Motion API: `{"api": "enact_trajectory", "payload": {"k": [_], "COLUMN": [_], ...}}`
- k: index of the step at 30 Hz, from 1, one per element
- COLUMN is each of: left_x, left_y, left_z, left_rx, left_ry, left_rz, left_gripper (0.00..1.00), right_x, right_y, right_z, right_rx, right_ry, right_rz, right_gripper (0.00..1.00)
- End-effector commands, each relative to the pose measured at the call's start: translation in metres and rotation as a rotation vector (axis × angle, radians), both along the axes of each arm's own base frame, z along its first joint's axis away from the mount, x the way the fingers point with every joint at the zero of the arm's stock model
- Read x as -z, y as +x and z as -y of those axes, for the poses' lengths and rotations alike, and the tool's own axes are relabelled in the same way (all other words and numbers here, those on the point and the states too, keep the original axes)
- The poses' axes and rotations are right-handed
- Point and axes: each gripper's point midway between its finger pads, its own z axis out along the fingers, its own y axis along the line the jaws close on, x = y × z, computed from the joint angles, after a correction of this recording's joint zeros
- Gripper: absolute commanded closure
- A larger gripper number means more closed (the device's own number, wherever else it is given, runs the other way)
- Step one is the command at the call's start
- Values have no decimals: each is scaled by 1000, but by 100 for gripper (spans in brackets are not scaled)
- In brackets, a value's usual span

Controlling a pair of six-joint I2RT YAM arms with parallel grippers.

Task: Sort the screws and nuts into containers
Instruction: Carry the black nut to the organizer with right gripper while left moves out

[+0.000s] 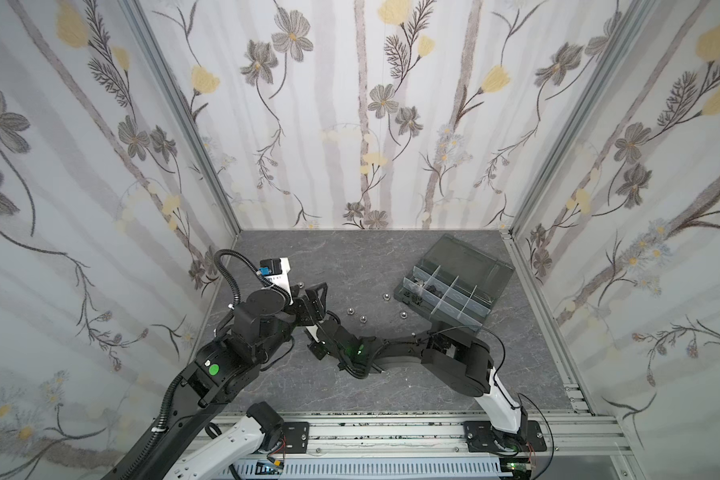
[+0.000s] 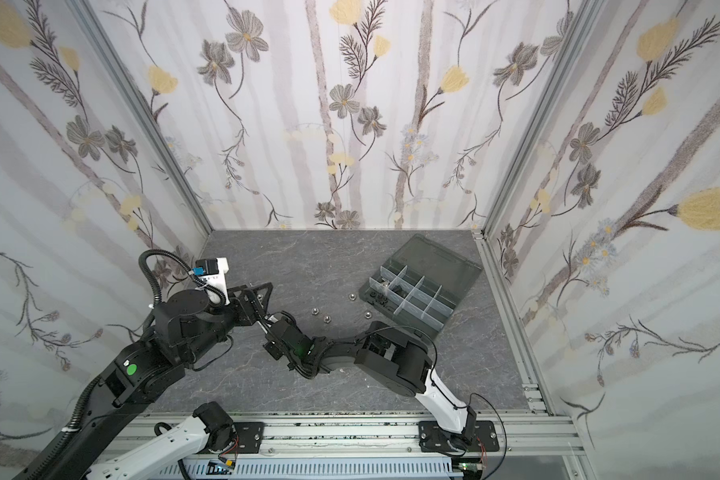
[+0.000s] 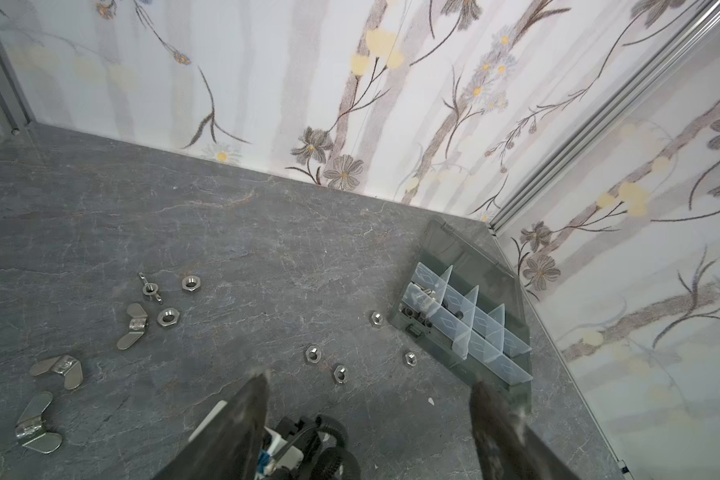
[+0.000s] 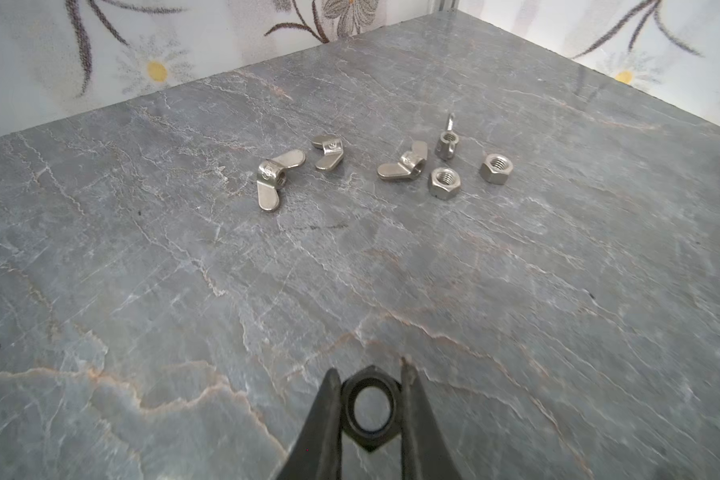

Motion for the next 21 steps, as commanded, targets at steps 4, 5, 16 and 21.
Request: {"api": "enact_trajectory", "payload": {"k": [4, 5, 16, 21], "left_x": [8, 12, 63, 80], "left_y": [9, 10, 18, 20], "left_z": [8, 9, 29, 33], "left_rx": [-6, -2, 35, 44], "left_ry": [-43, -48, -91, -79], "left_rz": [18, 16, -39, -71], "left_gripper": [23, 23, 23, 22], "right_x": [-27, -28, -36, -38], "right_y": [4, 4, 23, 34], "right_z": [42, 52, 152, 184], "right_rx": [107, 121, 272, 332], "right_ry": [69, 68, 73, 61], "right_rz": [-10, -20, -118, -129], "right_gripper": [100, 100, 100, 100]}}
